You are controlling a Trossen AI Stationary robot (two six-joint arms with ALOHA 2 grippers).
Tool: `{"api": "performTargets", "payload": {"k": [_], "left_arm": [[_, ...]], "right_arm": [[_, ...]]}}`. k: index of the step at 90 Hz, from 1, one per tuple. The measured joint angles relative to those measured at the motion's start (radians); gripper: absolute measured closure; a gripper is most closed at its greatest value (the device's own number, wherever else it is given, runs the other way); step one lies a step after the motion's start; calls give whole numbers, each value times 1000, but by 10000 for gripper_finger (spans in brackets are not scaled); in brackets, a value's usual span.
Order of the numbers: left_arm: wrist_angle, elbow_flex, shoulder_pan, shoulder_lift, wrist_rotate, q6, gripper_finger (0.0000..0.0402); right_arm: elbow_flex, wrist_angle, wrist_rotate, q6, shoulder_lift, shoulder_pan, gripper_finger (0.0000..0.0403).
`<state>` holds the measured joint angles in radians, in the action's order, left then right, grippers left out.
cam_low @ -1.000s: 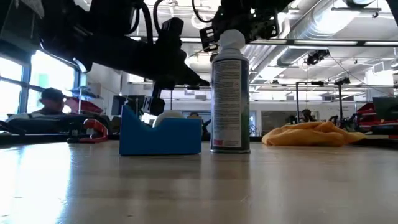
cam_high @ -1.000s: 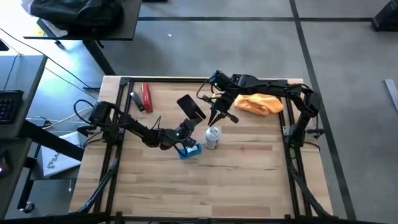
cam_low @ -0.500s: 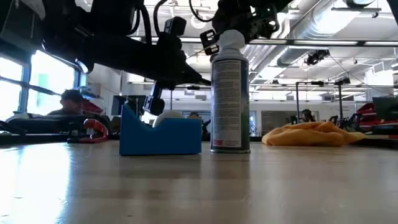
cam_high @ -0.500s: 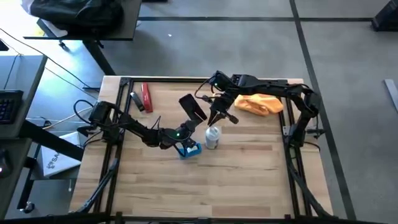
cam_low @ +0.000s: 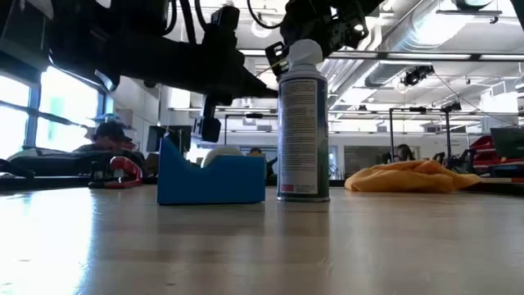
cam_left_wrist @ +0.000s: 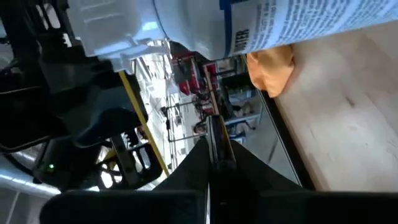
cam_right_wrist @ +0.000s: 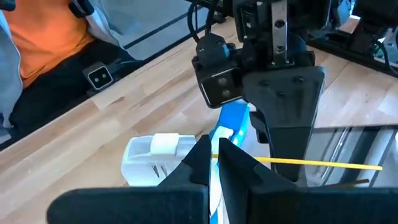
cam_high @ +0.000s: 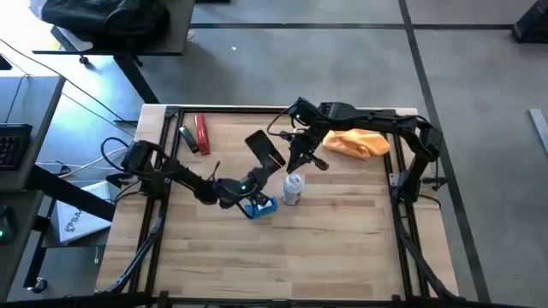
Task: Apply microfiber cloth
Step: Spray the front of the black cellphone using the white spray bottle
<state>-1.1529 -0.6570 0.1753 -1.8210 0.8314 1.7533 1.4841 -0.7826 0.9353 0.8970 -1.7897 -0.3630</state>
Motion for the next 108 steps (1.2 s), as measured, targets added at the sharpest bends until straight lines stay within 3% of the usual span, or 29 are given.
{"api": "performTargets", "payload": {"k": [13, 33, 44, 57, 74, 91, 108], "left_arm": [[-6, 21, -30, 0, 55, -85, 390], [1, 43, 19, 0, -7, -152, 390], [16, 43, 51, -5, -77, -116, 390], [43, 41, 87, -20, -78, -73, 390], [27, 41, 134, -32, 2, -48, 390], [-188, 41, 159, -13, 161, -39, 390], [-143, 41, 98, 17, 161, -45, 390]], "right_arm": [[-1, 0, 1, -9, 0, 0, 403], [-1, 7, -1, -7, -2, 3, 403], [-2, 7, -1, -7, -2, 3, 403], [-2, 14, -2, -34, -2, 3, 403], [-2, 24, -5, -37, -2, 4, 403], [-3, 33, -8, -37, -2, 4, 403], [-3, 50, -12, -39, -3, 6, 403]]}}
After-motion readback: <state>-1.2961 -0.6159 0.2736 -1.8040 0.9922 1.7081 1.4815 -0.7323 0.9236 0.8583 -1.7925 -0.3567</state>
